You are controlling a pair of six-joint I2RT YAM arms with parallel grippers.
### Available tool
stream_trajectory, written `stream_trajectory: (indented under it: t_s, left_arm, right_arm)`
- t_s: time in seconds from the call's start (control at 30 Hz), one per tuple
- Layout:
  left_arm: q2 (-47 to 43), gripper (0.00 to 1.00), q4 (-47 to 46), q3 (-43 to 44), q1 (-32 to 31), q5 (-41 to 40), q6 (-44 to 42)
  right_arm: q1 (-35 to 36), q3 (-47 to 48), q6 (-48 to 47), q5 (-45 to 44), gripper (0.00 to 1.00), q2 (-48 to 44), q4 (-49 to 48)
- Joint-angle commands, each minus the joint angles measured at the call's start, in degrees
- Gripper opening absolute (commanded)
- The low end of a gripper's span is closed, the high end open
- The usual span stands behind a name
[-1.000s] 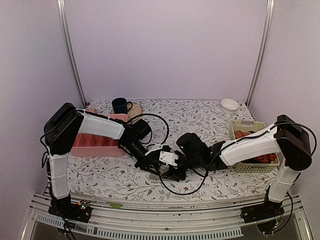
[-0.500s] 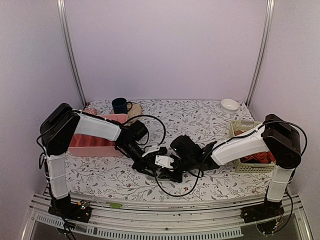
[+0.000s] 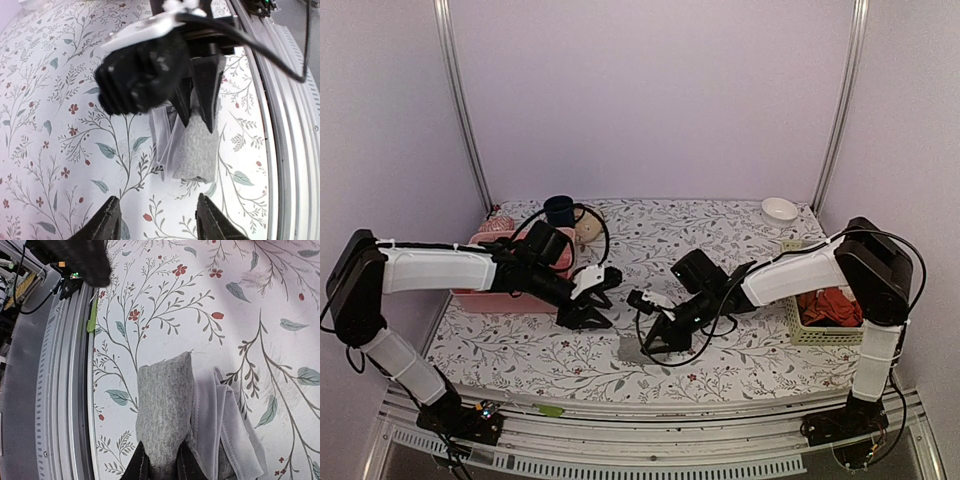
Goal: Roll the underwear
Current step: Roll the underwear at the center of the board.
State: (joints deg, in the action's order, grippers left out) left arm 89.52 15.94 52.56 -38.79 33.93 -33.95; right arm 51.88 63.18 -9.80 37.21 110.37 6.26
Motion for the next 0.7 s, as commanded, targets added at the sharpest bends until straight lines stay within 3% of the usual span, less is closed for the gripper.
stream_trajectory:
  t_s: [0.0,0.13,0.27,0.67]
  left_arm:
    - [-8.06,0.57,-9.25,-8.53,-0.03,-3.44,1.97]
    - [-14.82,0.65,-15.24,-15.17,-3.38,-6.88,2.47]
    - [-15.80,0.74,-20.25,-18.62,-8.26,-11.93,2.35]
    - [-3.10,0.72,-29.33,-16.10,-17.13,-20.93,-4.26]
  right_arm:
    - [-2.86,1.27,6.58,10.57,0.00,5.62,4.37]
    - [-5.59,1.96,9.46,15.56,0.00,9.95,2.41]
    - [-8.48,3.20,13.52,20.30,0.00,14.46,1.21]
    - [-11.60,8.09,16.04,26.34,0.00,23.67,1.93]
